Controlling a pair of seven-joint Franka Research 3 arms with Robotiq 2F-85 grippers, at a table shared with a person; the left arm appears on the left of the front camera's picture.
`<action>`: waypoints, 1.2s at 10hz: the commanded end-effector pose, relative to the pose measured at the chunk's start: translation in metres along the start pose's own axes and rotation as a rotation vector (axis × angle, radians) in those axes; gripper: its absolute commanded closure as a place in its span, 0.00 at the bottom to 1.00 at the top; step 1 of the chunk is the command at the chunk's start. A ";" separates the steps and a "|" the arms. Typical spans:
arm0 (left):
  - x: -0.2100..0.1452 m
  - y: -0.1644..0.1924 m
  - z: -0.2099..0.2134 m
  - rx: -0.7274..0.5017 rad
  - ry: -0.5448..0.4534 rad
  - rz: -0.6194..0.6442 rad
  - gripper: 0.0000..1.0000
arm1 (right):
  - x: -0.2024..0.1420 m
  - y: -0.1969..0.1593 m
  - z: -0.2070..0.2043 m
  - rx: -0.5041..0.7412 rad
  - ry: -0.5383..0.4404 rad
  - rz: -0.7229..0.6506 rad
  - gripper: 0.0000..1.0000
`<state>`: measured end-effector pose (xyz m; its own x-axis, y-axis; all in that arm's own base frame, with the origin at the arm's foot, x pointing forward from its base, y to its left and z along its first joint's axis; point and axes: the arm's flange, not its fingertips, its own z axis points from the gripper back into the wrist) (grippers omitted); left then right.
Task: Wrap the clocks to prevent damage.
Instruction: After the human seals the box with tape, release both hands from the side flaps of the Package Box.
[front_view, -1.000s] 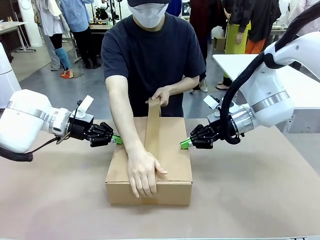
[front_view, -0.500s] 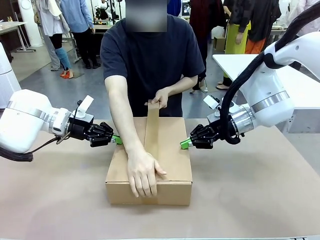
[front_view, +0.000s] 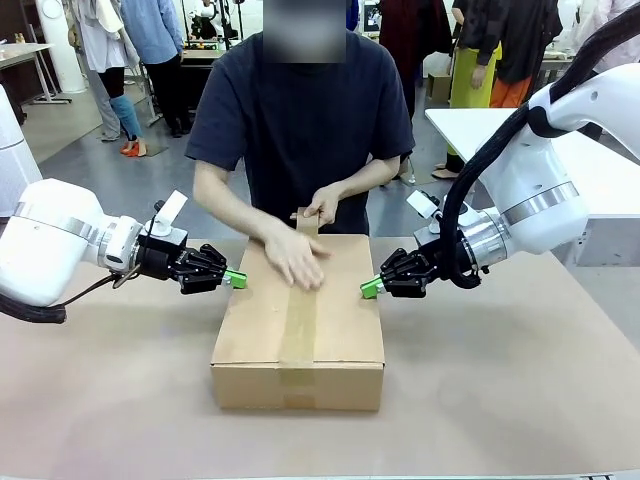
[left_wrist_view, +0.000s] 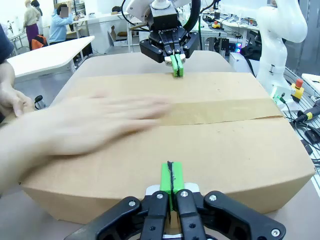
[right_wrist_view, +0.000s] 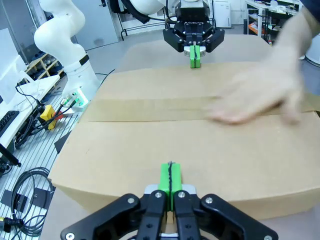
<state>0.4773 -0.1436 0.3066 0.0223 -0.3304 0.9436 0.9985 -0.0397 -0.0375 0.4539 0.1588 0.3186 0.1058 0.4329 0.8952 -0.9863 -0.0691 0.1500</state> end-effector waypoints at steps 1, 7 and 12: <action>-0.003 0.000 -0.001 0.005 0.009 -0.006 1.00 | -0.003 0.000 -0.002 -0.004 0.005 -0.006 0.99; -0.003 0.000 -0.001 0.005 0.009 -0.006 1.00 | -0.003 0.000 -0.002 -0.004 0.005 -0.006 0.99; -0.003 0.000 -0.001 0.005 0.009 -0.006 1.00 | -0.003 0.000 -0.002 -0.004 0.005 -0.006 0.99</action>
<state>0.4773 -0.1436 0.3066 0.0222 -0.3304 0.9436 0.9985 -0.0398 -0.0375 0.4539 0.1588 0.3186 0.1058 0.4329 0.8952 -0.9863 -0.0692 0.1500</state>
